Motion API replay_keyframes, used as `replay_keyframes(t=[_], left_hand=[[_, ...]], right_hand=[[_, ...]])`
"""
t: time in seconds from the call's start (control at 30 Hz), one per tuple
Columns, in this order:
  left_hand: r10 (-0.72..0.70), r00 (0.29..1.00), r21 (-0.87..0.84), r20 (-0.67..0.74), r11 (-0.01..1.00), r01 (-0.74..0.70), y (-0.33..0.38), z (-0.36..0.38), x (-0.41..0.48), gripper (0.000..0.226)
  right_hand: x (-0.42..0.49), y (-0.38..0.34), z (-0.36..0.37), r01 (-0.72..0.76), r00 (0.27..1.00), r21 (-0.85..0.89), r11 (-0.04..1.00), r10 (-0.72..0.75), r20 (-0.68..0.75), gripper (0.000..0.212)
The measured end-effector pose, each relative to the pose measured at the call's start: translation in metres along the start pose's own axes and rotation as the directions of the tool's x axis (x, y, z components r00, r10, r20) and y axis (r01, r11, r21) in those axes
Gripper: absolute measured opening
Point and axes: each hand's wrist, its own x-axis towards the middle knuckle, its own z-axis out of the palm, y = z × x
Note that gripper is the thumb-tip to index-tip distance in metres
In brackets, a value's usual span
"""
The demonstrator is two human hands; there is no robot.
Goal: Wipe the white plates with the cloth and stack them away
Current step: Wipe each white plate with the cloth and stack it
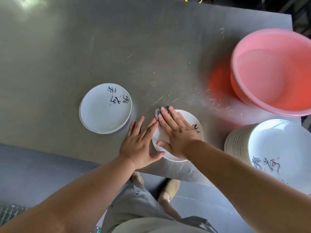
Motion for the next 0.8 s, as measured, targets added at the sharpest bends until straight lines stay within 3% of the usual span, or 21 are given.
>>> replay_keyframes(t=[0.13,0.23,0.33,0.47,0.67,0.8], left_hand=[[0.003,1.000,-0.003,-0.020,1.000,-0.003,0.000,0.000,-0.001,0.112],[0.006,0.999,0.002,-0.043,1.000,-0.006,-0.001,0.003,0.000,0.112],[-0.002,1.000,0.005,-0.022,1.000,0.002,0.002,0.000,0.000,0.111],[-0.009,1.000,0.016,-0.029,1.000,0.010,0.002,0.000,0.000,0.109],[-0.010,0.999,0.011,-0.040,1.000,0.011,0.003,0.001,0.000,0.110],[0.001,0.998,0.019,-0.061,1.000,0.000,0.003,0.001,0.000,0.110]], right_hand=[[-0.027,0.022,0.006,-0.187,0.982,-0.045,0.981,0.188,0.024,0.099],[-0.043,0.014,0.010,-0.334,0.942,0.017,0.942,0.334,0.029,0.102],[-0.029,0.001,0.007,-0.288,0.958,0.130,0.949,0.285,0.042,0.099],[-0.010,0.000,0.000,-0.115,0.993,0.090,0.989,0.113,0.025,0.094],[-0.058,-0.001,0.018,-0.378,0.926,0.141,0.915,0.376,0.046,0.100],[-0.076,-0.028,0.026,-0.397,0.916,0.224,0.890,0.400,0.034,0.100]])
